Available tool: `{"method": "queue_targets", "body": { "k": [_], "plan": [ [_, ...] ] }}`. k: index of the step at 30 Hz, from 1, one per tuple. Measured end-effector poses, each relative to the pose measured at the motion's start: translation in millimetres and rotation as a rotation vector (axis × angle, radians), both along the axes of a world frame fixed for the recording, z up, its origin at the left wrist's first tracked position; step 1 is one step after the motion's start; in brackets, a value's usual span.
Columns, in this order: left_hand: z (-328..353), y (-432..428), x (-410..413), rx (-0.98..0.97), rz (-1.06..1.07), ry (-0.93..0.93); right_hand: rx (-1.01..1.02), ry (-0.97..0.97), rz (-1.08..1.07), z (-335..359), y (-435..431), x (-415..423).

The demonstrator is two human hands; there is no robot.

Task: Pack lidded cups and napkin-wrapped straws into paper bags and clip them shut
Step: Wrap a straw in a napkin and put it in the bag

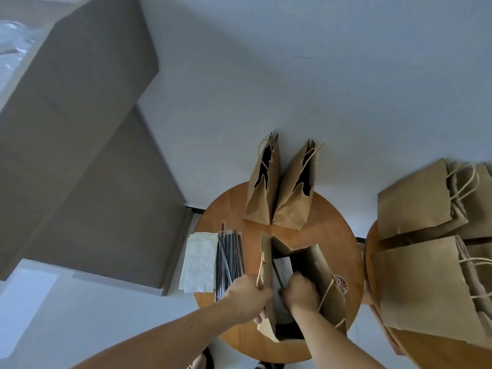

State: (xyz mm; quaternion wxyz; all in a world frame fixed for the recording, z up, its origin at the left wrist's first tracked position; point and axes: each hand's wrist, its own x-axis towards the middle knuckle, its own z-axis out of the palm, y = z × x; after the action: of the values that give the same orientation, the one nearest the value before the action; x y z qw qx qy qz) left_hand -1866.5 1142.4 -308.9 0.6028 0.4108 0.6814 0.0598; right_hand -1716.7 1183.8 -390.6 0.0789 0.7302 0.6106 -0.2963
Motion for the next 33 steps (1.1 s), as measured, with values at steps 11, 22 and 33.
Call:
{"method": "queue_targets", "body": {
  "k": [11,22,33],
  "plan": [
    [4,4,8,0.159,-0.062,-0.007,0.415,0.033,0.319,96,22,21],
    [-19,-26,42,0.04,-0.221,-0.163,-0.221,0.677,-0.258,86,-10,76],
    [-14,10,85,0.255,-0.15,0.348,0.002,0.625,0.102,77,5,83]
  ]
}}
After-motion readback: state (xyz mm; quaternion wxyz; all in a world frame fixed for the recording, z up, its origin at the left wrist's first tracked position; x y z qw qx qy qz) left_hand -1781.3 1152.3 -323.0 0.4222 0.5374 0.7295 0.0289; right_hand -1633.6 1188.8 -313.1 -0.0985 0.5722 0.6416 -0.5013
